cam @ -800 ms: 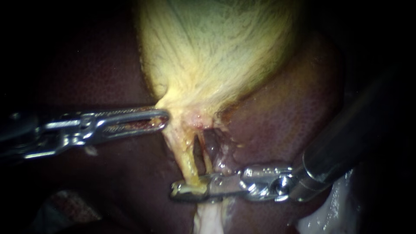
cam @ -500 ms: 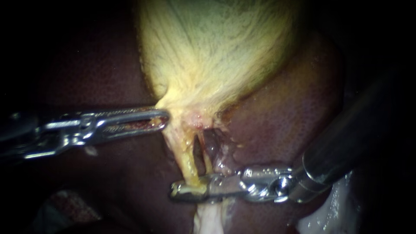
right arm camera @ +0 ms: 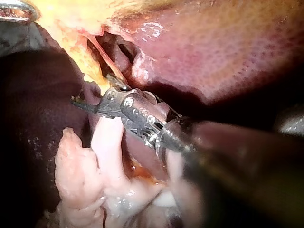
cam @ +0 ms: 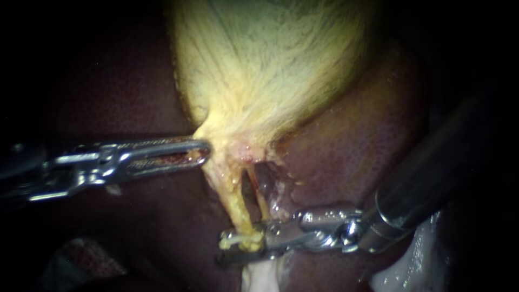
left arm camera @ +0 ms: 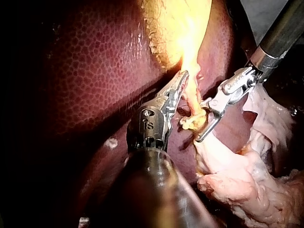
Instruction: Going back first clip left tube
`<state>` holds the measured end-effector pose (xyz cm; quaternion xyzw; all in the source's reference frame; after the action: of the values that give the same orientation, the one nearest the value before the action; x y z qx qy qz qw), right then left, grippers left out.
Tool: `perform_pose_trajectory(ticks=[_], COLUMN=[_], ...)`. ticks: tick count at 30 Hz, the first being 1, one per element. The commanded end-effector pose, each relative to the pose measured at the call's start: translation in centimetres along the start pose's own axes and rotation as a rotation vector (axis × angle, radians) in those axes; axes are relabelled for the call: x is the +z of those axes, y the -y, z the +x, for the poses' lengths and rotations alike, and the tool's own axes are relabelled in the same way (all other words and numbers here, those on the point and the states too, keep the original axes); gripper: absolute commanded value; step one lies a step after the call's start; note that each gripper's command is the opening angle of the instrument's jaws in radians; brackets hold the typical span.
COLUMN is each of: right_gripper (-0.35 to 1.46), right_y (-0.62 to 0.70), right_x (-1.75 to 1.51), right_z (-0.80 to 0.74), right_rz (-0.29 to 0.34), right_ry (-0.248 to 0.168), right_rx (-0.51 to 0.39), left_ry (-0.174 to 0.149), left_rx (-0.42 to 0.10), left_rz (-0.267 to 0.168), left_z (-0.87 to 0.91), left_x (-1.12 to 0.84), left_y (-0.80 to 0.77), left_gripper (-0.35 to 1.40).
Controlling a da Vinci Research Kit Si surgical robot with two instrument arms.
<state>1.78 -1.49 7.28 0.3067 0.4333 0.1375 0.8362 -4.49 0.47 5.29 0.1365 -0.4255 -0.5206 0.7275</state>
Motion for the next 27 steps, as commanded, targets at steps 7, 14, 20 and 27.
perform_pose_trajectory(ticks=[7,14,20,27], right_gripper=[0.6,0.6,0.6,0.6], right_y=[-0.06,-0.1,-0.13,-0.07], right_x=[-0.06,-0.19,-0.3,-0.4], right_z=[0.06,0.14,0.21,0.19], right_rz=[-0.062,-0.084,-0.105,-0.103], right_ry=[-0.031,-0.038,-0.04,-0.041], right_rx=[-0.109,-0.171,-0.207,-0.207], left_ry=[0.001,0.0,0.0,0.0], left_rx=[0.0,0.0,0.0,0.001], left_rz=[-0.001,0.0,0.0,0.001], left_z=[0.0,0.0,0.0,0.01], left_x=[-0.01,-0.01,-0.02,-0.01], left_y=[0.02,0.01,0.01,-0.02], left_gripper=[-0.35,-0.35,-0.35,-0.35])
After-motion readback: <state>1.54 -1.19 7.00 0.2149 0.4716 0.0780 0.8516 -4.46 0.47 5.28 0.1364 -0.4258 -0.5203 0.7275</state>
